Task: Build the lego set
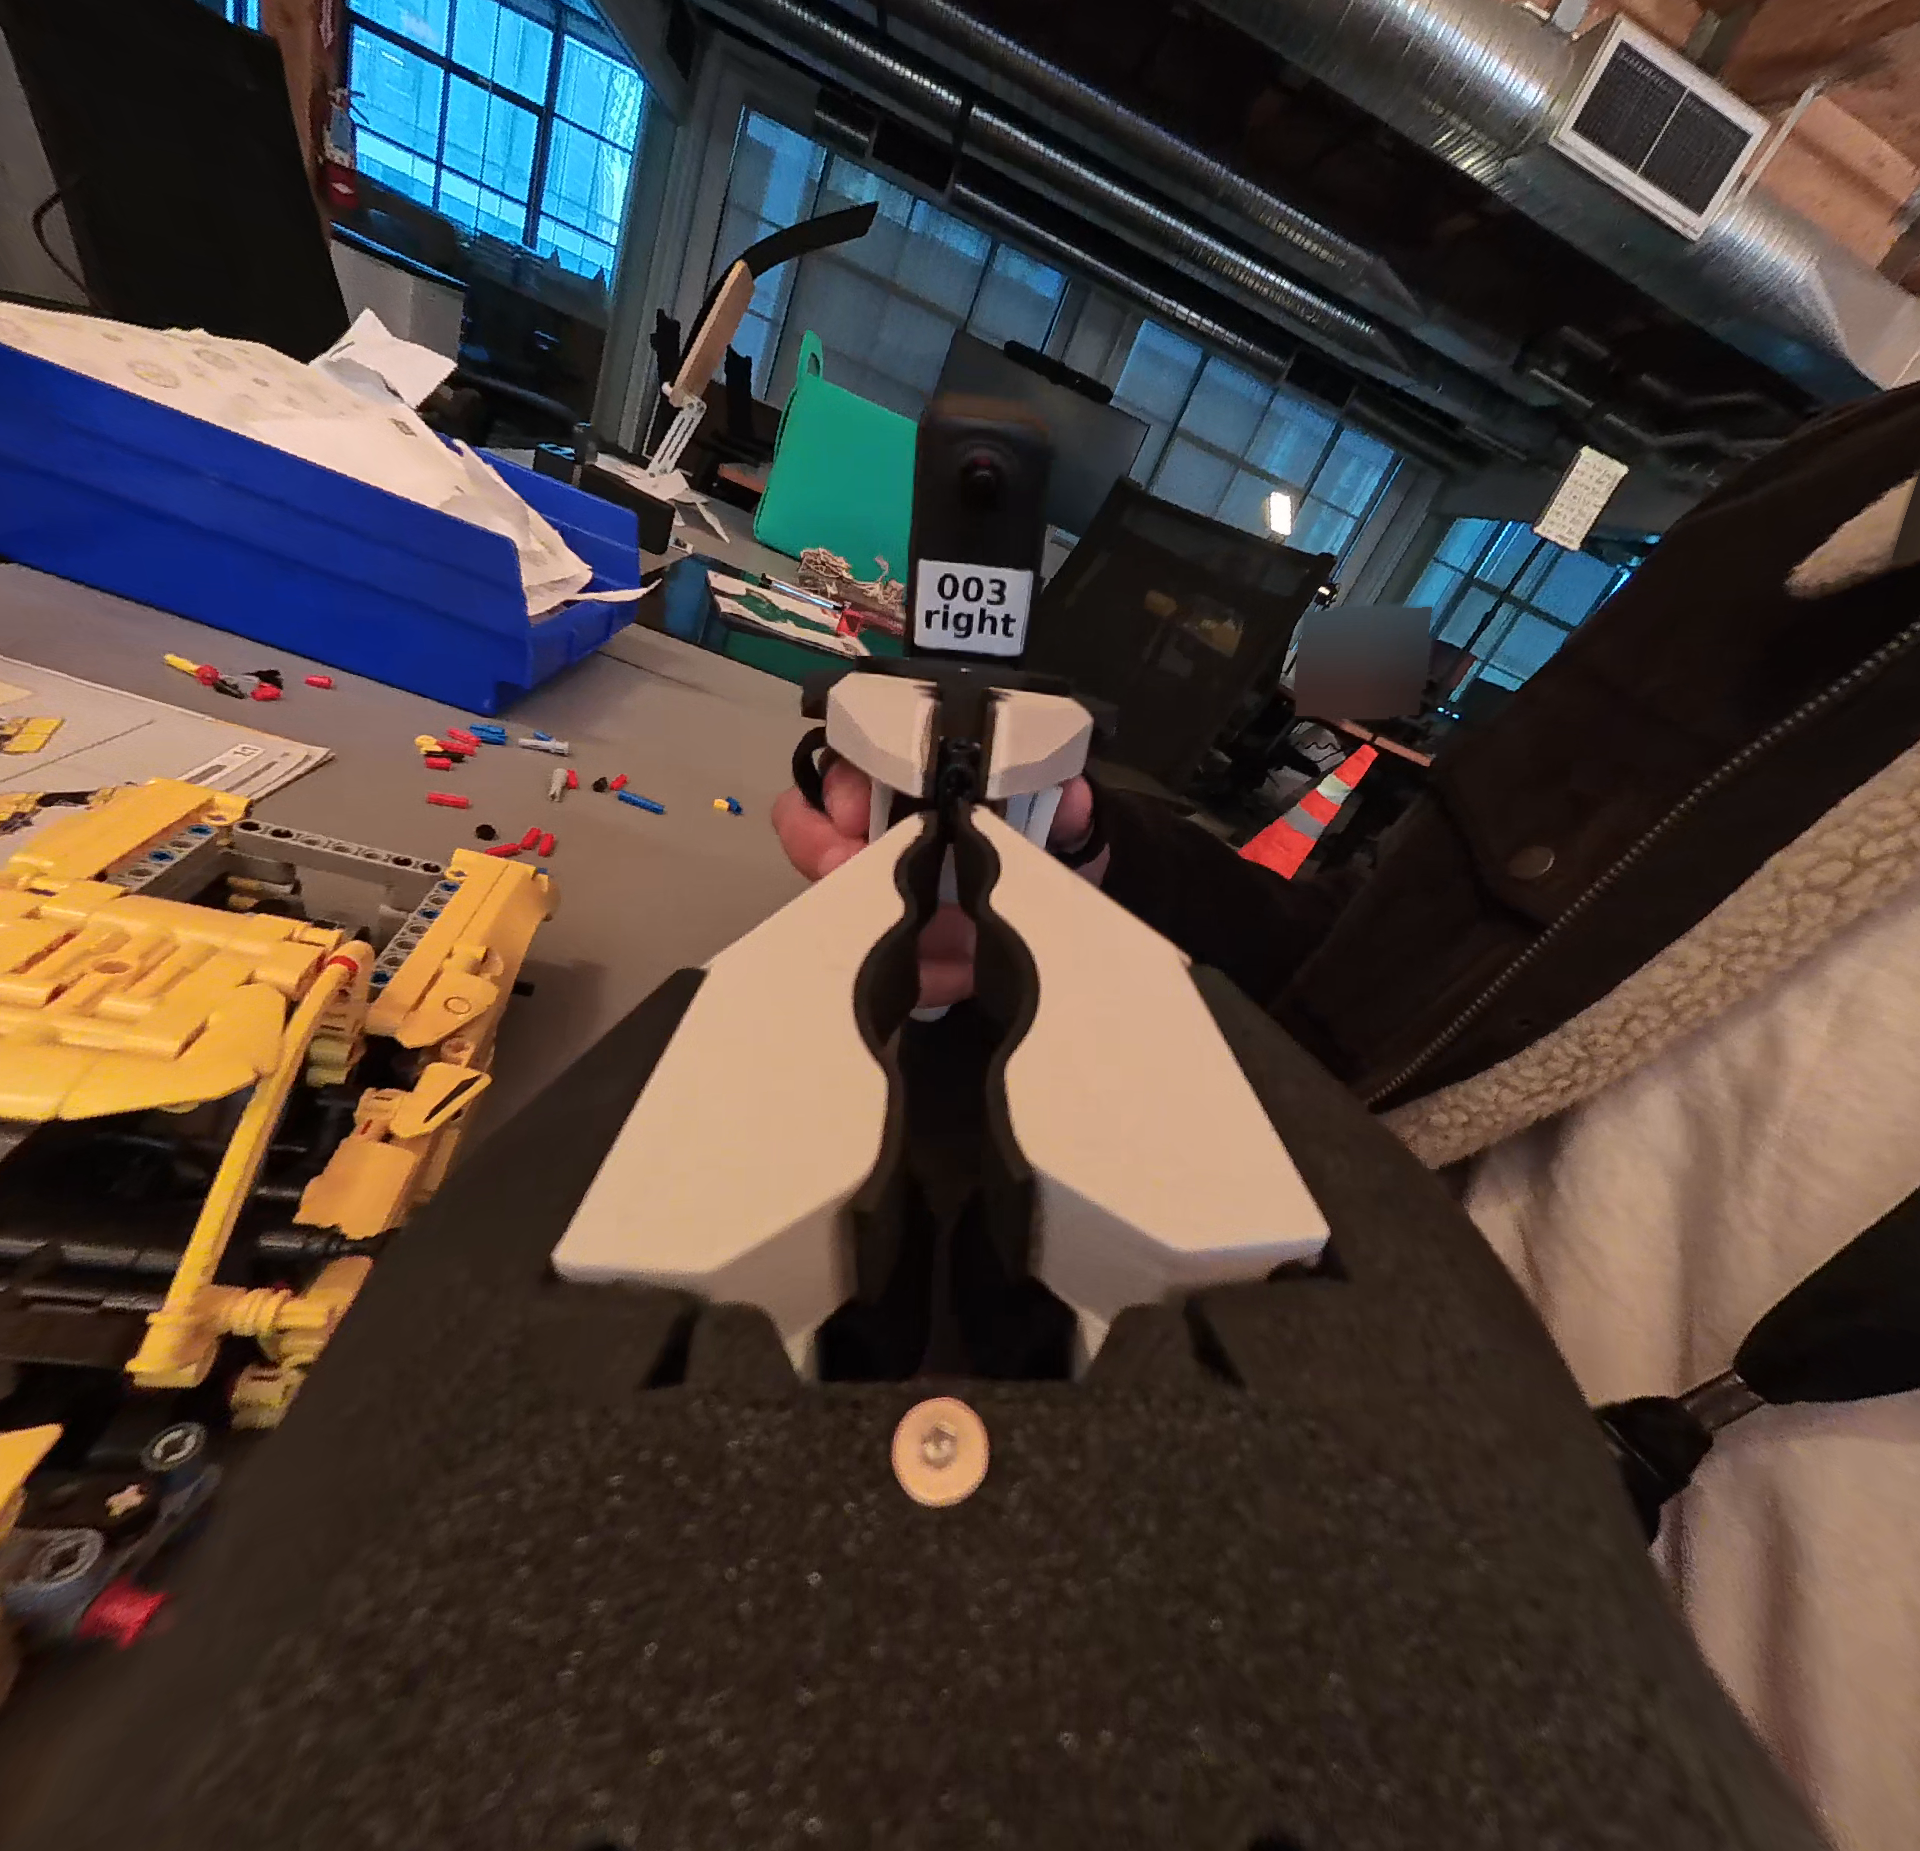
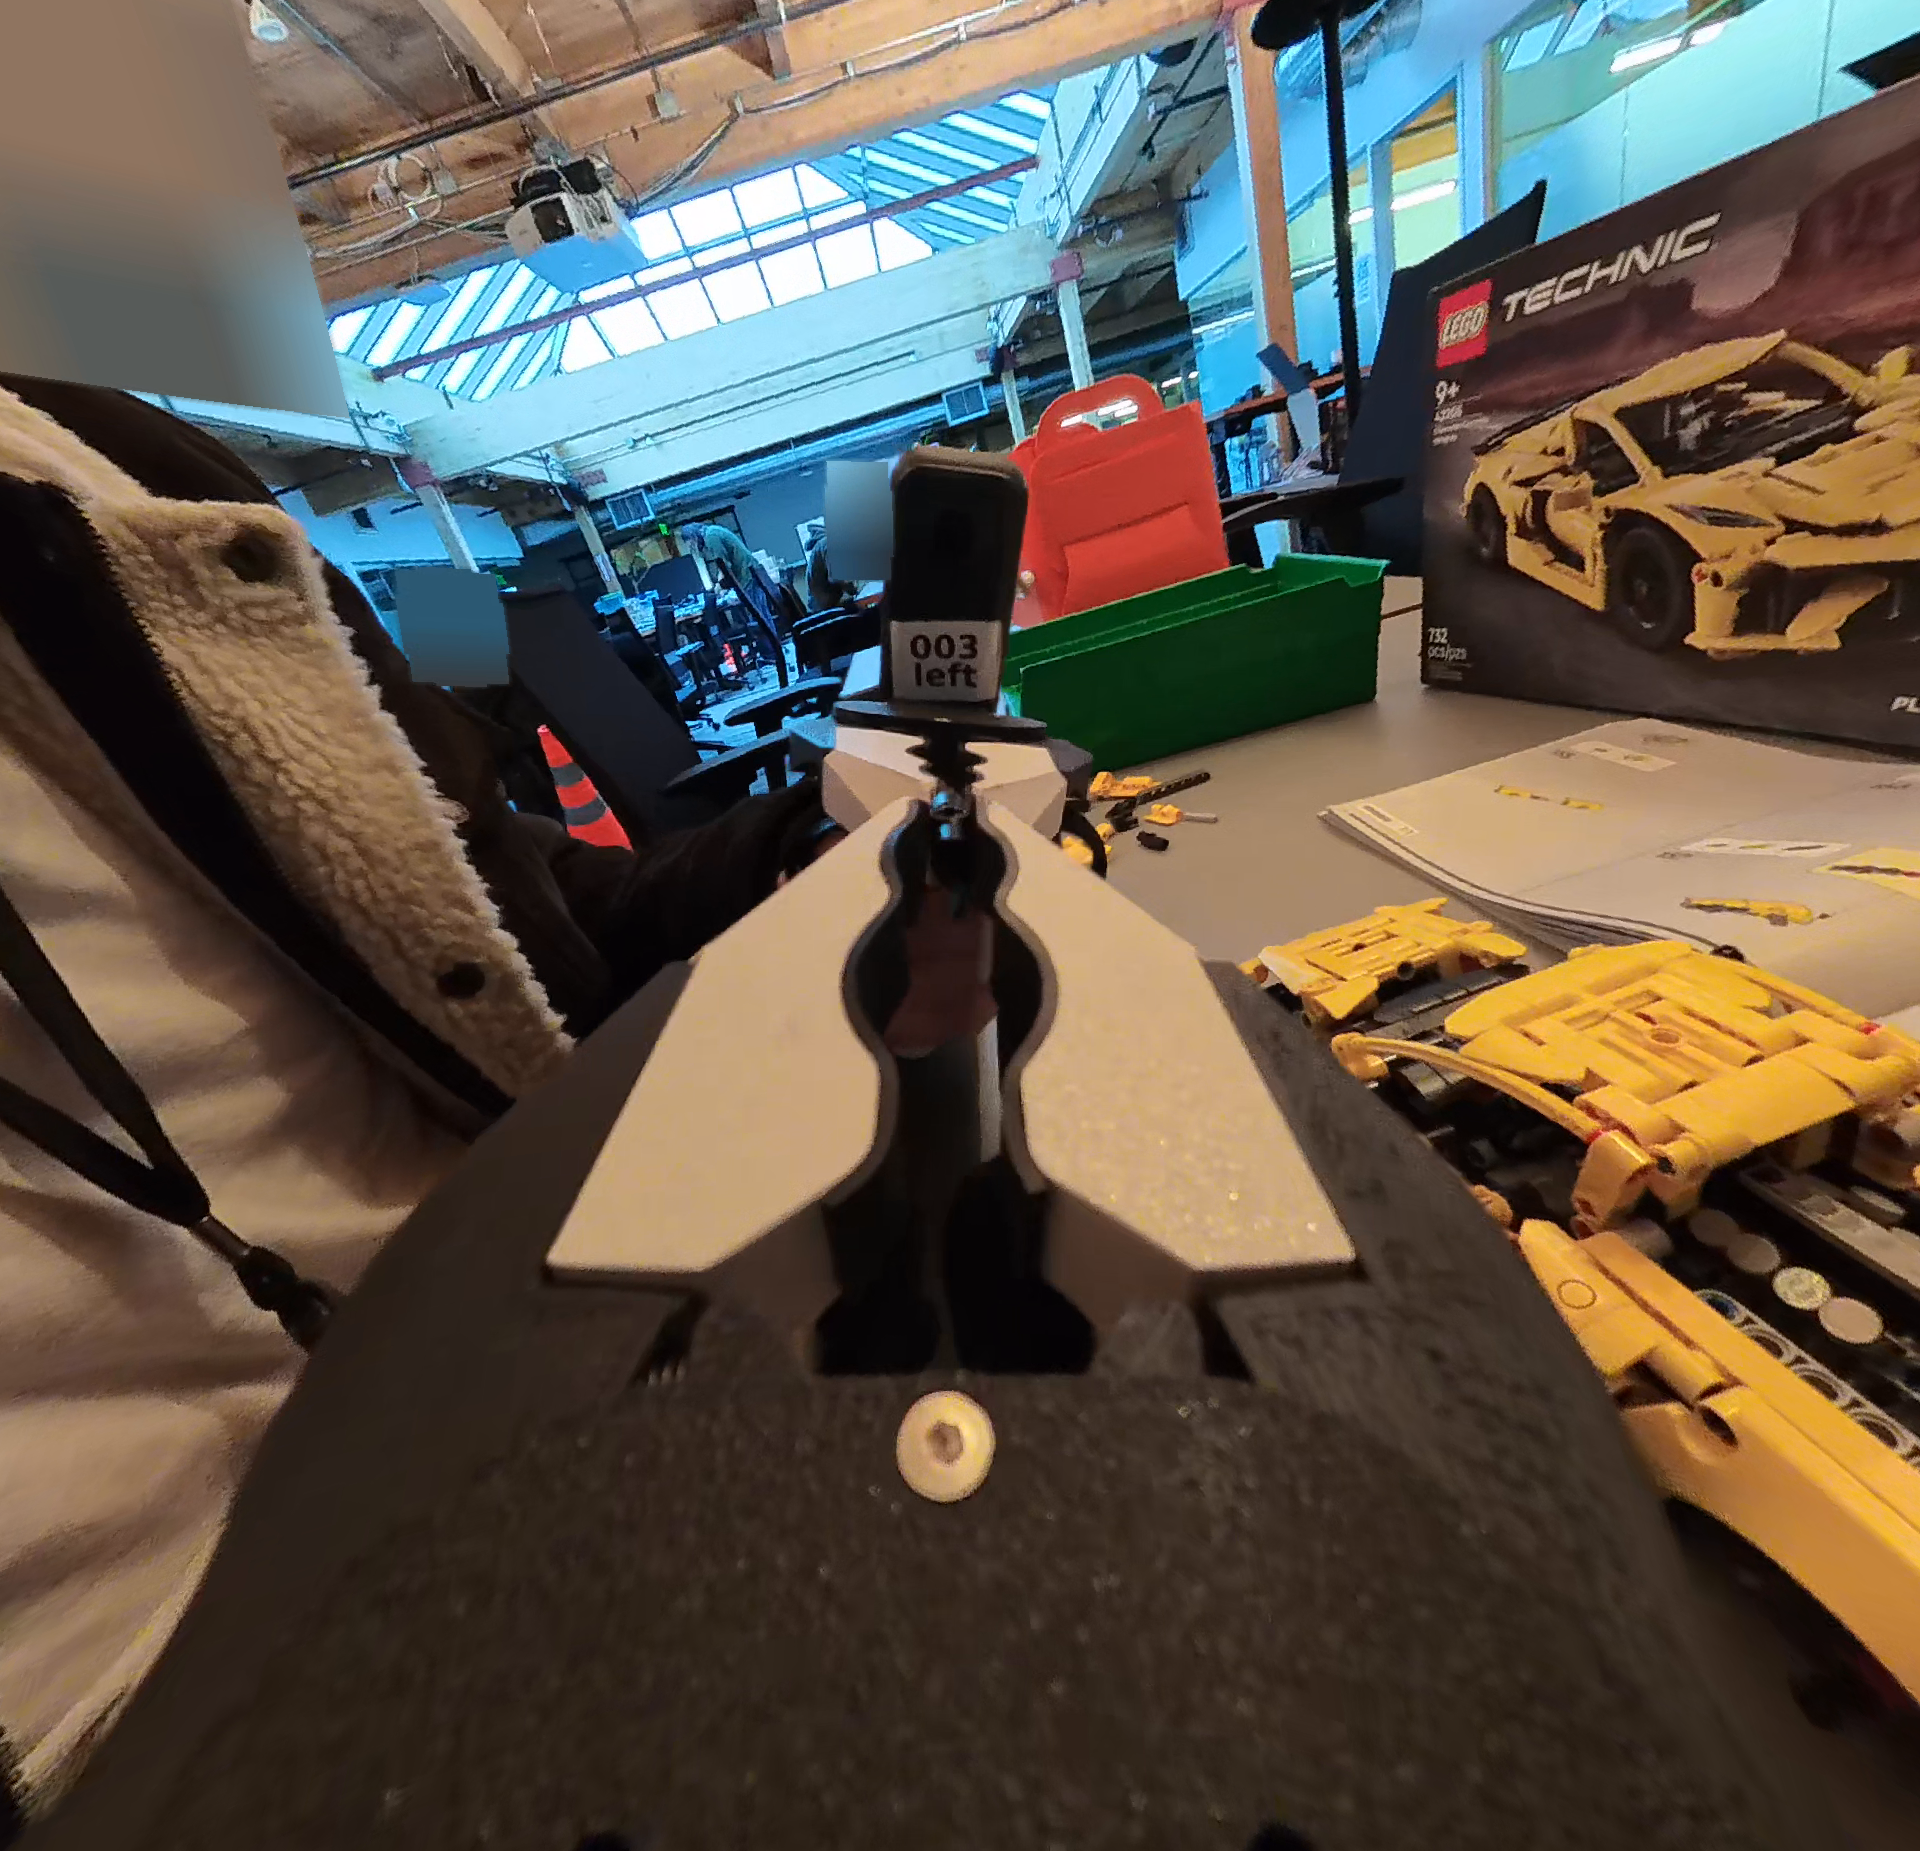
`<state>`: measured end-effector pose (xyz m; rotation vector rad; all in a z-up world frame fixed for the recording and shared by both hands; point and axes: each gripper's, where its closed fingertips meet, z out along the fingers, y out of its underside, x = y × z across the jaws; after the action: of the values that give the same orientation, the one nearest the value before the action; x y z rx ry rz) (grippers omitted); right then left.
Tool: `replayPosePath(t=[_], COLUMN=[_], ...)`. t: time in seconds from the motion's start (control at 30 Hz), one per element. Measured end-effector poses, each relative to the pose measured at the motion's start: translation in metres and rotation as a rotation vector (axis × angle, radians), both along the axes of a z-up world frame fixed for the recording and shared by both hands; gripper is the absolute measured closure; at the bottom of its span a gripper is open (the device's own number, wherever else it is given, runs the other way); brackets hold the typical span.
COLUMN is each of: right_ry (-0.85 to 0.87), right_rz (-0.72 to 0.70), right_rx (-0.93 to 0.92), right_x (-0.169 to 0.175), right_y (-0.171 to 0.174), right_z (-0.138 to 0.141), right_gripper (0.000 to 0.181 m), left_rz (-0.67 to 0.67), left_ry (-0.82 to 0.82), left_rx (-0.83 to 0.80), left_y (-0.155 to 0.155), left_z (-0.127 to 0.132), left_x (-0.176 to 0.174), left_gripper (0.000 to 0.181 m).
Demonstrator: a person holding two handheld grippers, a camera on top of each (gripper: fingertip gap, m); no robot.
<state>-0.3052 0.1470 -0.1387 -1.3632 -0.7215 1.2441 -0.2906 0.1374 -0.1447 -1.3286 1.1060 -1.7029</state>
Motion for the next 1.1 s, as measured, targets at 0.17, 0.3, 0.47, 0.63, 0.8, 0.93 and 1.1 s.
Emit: replayPosePath(t=[0.17,0.3,0.47,0.63,0.8,0.93,1.1], right_ry=[-0.044,-0.161,-0.922,-1.022,-1.075,-1.083,-1.052], right_rz=[0.004,-0.079,-0.122,-0.098,-0.117,-0.135,-0.136], right_rx=[0.036,0.037,0.011,-0.011,0.031,0.080,0.064], right_x=[0.002,0.032,0.077,0.075,0.071,0.064,0.059], right_y=[-0.003,0.009,0.012,0.011,0.015,0.020,0.023], right_z=[0.000,-0.011,-0.125,-0.153,-0.159,-0.161,-0.162], right_gripper=[0.175,0.175,0.174,0.173,0.174,0.174,0.173], left_rz=[-0.010,0.030,0.172,0.161,0.134,0.122,0.116], left_ry=[-0.008,0.172,0.572,0.829,0.829,0.823,0.826], left_rx=[-0.008,0.106,0.357,0.427,0.398,0.409,0.421], left_y=[-0.003,0.002,0.024,0.030,0.028,0.026,0.023], left_z=[0.001,-0.036,-0.108,-0.154,-0.156,-0.156,-0.156], left_x=[0.002,0.008,0.015,0.013,0.015,0.016,0.021], left_gripper=[0.179,0.160,0.153,0.142,0.145,0.145,0.156])
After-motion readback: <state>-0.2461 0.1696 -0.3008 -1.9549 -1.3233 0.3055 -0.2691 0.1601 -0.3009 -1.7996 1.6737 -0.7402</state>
